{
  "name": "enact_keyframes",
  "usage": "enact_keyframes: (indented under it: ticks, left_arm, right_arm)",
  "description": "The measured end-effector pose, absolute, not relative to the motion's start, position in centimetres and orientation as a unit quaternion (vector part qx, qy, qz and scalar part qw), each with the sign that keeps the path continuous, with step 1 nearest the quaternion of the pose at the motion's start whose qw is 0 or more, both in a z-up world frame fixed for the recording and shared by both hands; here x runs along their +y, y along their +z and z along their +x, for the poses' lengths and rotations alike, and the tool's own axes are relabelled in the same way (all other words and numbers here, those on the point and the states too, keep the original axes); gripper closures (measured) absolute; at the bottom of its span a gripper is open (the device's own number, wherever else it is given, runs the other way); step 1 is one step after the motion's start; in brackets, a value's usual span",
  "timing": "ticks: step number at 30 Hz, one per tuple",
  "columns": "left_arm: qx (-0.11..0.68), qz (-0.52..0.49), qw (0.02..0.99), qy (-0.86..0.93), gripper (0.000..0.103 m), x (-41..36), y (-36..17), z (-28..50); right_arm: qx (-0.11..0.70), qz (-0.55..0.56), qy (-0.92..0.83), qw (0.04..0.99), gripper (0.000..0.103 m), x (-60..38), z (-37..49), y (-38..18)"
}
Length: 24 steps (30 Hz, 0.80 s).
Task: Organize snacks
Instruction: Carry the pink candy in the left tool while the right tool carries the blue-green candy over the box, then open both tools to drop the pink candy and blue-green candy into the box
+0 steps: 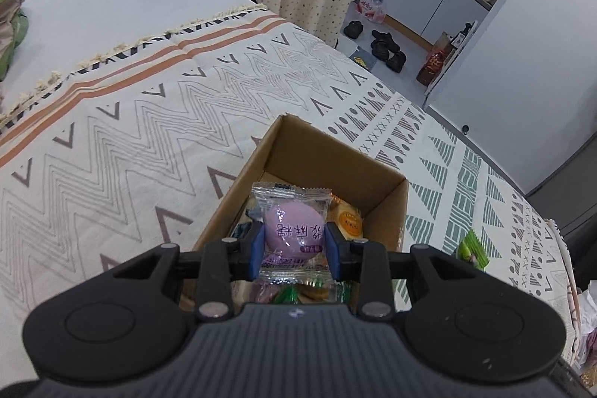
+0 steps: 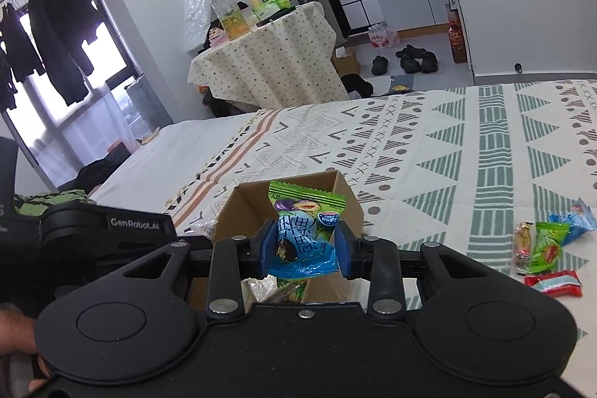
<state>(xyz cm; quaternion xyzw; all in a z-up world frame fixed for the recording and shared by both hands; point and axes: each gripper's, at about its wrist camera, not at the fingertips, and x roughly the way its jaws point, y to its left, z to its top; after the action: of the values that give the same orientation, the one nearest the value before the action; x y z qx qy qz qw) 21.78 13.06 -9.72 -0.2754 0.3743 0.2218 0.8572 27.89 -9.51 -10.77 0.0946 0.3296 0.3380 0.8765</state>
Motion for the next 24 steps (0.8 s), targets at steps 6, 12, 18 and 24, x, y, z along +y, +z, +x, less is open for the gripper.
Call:
enact_keyframes:
  ticks: [6,12,18,24]
  left_arm:
    - [0.376,-0.283,0.857,0.209,0.07,15.1,-10.2,23.9]
    - [0.383,-0.285,0.856,0.197,0.07,16.8,-10.5,26.1]
    - [0.392,-0.277,0.855,0.196,0.063,18.0,-10.5,26.9]
    - [0.401,-0.274,0.85,0.204,0.054,18.9,-10.5,26.3]
  right_arm:
    - [0.336,0.089,0.329,0.878,0.07,-8.0,28.6,-11.4]
    - [0.337,0.086,0.328,0.878,0.07,-6.3,29.5,-11.7]
    - [0.346,0.082,0.331,0.874,0.07,-4.6,30.3,-12.5]
    - [0.344,0.081,0.346,0.869,0.069,-3.1,30.5,-12.7]
